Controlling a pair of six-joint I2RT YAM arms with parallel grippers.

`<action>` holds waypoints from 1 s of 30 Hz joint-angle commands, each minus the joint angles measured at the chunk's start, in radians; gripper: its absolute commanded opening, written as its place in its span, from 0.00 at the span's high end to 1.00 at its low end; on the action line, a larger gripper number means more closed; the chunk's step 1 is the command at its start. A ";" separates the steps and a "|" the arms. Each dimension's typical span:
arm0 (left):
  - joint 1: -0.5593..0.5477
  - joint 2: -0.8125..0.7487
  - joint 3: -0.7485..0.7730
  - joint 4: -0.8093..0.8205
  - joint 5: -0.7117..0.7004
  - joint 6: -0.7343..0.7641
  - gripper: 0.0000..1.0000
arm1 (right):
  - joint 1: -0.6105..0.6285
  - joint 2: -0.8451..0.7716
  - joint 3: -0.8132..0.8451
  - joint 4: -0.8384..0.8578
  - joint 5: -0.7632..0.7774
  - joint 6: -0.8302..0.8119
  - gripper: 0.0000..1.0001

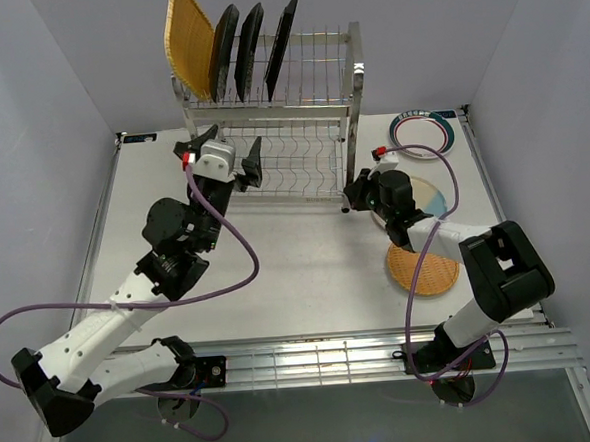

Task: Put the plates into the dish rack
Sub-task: Insert the plate into the dish rack, then pick up the plate from the corner of the board.

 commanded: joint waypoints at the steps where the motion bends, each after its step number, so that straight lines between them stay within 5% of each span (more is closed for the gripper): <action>1: 0.041 -0.001 -0.078 0.067 0.031 -0.022 0.14 | -0.046 0.004 0.066 0.100 0.036 0.001 0.92; 7: 0.181 0.008 -0.167 0.101 0.065 -0.171 0.14 | -0.072 -0.001 0.070 0.101 -0.027 0.000 0.91; 19: 0.193 0.088 -0.326 0.178 0.143 -0.260 0.12 | -0.072 -0.214 -0.039 0.045 -0.135 0.036 0.82; 28: 0.195 0.100 -0.418 0.259 0.201 -0.309 0.12 | -0.072 -0.436 -0.194 -0.092 -0.133 0.066 0.70; 30: 0.195 0.111 -0.435 0.268 0.239 -0.320 0.12 | -0.072 -0.504 -0.232 -0.118 -0.115 0.067 0.61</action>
